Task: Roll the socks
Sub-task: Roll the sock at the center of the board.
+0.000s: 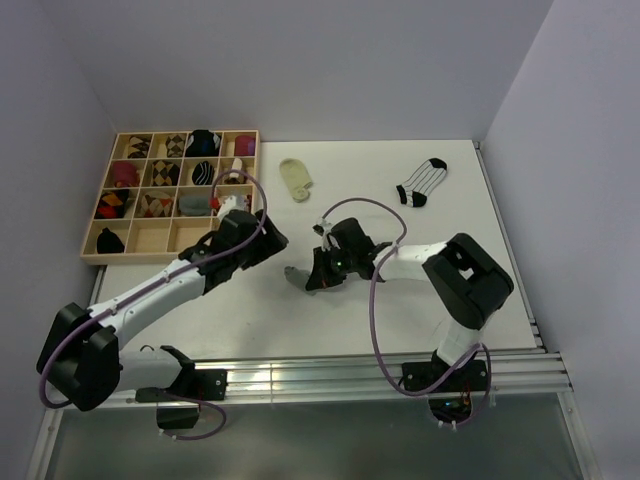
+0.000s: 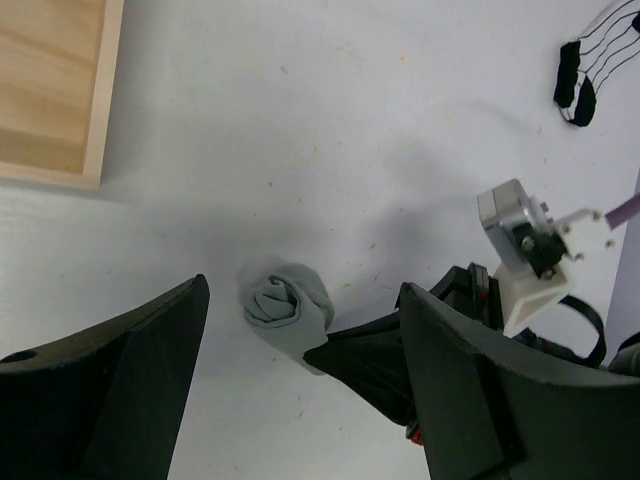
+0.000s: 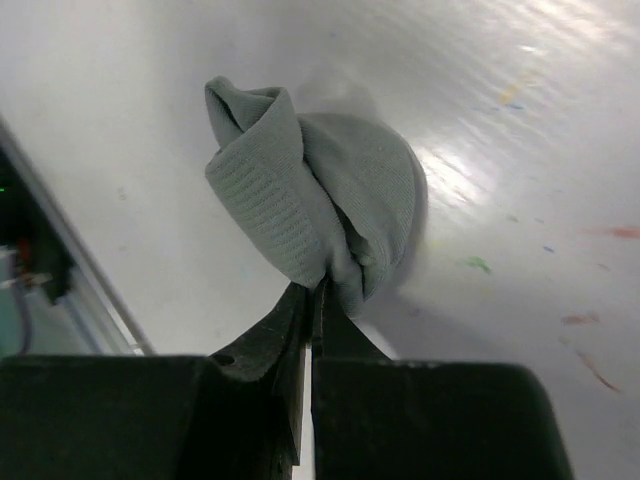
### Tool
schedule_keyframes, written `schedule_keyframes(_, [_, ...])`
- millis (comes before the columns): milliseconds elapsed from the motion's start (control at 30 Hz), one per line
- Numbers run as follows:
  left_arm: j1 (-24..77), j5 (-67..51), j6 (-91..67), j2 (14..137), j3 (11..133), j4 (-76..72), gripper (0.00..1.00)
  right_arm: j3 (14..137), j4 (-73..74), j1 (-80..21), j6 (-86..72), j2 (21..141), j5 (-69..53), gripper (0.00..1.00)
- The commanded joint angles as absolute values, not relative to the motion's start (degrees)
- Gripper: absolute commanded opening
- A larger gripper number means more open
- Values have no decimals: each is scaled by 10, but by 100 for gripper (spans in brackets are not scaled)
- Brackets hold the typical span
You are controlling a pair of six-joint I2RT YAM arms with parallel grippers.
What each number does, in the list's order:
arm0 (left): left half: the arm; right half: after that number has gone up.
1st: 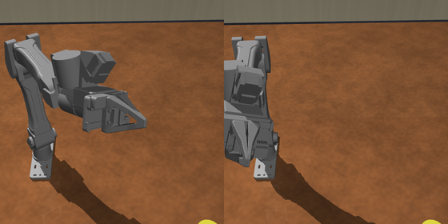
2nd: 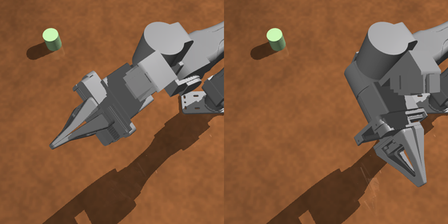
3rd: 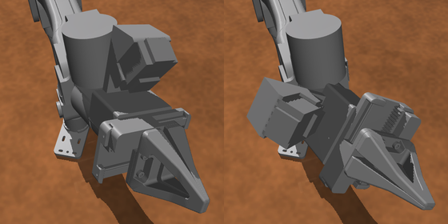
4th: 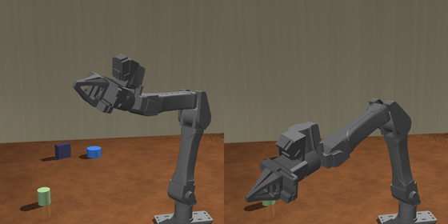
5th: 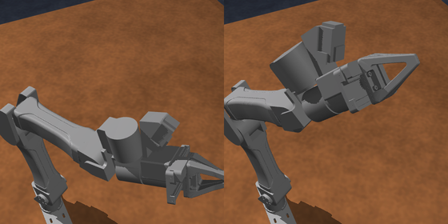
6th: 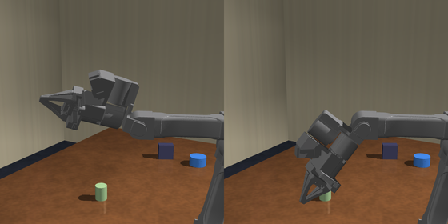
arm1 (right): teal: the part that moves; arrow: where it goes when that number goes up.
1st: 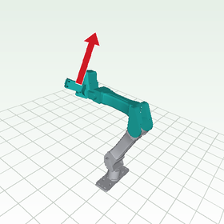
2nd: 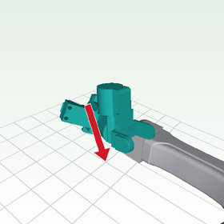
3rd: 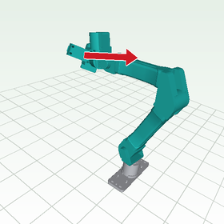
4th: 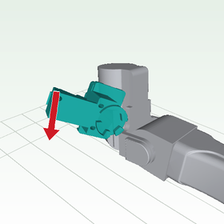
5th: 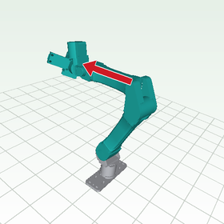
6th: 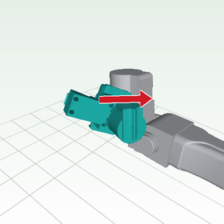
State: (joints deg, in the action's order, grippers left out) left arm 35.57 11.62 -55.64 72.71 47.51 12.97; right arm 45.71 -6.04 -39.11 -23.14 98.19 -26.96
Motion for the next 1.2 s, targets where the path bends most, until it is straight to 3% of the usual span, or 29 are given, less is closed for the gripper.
schedule_keyframes(0, [361,85,-592,706,415,88,82,465,-84,-382,-276,1026,-364,0])
schedule_keyframes(300, [388,68,-621,711,331,9,86,435,-202,-323,-405,1073,-471,0])
schedule_keyframes(1167, [417,55,-586,879,366,-88,72,381,-470,-275,-653,1186,-553,0])
